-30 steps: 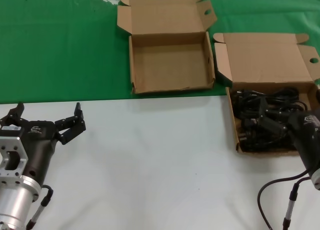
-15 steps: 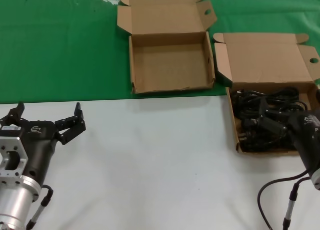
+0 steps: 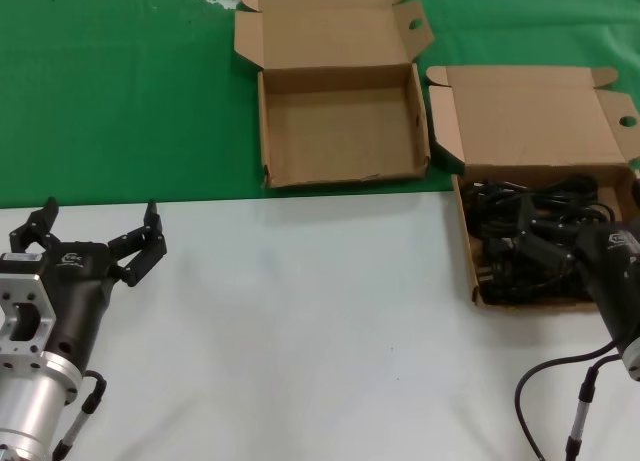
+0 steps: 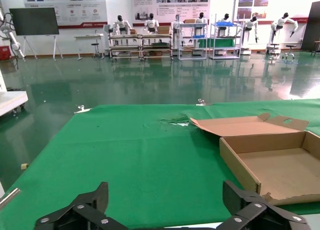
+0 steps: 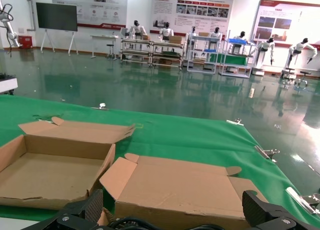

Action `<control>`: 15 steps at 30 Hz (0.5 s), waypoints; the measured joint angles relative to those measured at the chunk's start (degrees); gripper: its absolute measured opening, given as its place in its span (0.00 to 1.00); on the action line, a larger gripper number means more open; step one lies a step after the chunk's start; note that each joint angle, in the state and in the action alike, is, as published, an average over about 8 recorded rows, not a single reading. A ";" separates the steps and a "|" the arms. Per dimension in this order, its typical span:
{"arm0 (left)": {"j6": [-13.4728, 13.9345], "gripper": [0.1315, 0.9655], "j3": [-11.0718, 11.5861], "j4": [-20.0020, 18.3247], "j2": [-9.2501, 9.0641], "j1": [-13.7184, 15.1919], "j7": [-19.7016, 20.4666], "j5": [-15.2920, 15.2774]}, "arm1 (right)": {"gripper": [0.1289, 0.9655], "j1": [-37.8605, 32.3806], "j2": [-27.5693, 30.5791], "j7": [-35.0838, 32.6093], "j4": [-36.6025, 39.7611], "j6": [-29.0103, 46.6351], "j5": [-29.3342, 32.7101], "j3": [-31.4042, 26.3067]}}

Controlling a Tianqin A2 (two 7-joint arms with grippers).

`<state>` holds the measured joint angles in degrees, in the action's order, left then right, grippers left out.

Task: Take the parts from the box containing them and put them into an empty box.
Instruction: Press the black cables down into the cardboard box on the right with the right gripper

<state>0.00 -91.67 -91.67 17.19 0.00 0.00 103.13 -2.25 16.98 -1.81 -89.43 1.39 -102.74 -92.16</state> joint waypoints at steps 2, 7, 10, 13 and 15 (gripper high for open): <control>0.00 0.80 0.00 0.00 0.00 0.00 0.00 0.00 | 1.00 0.01 -0.03 0.00 0.00 -0.05 0.00 0.00; 0.00 0.76 0.00 0.00 0.00 0.00 0.02 -0.01 | 1.00 0.02 0.10 0.12 0.07 -0.46 -0.12 -0.32; 0.00 0.70 0.00 0.00 0.00 0.00 0.03 -0.01 | 1.00 -0.07 0.68 0.37 0.19 -1.01 -0.44 -0.98; 0.00 0.62 0.00 0.00 0.00 0.00 0.03 -0.02 | 1.00 -0.20 1.68 0.69 0.32 -1.52 -0.89 -1.80; 0.00 0.56 0.00 0.00 0.00 0.00 0.03 -0.02 | 1.00 -0.27 2.59 0.91 0.33 -1.57 -1.15 -2.30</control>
<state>0.00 -91.68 -91.67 17.19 0.00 0.03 103.11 -2.51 19.57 -0.89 -89.10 -0.18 -103.89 -94.47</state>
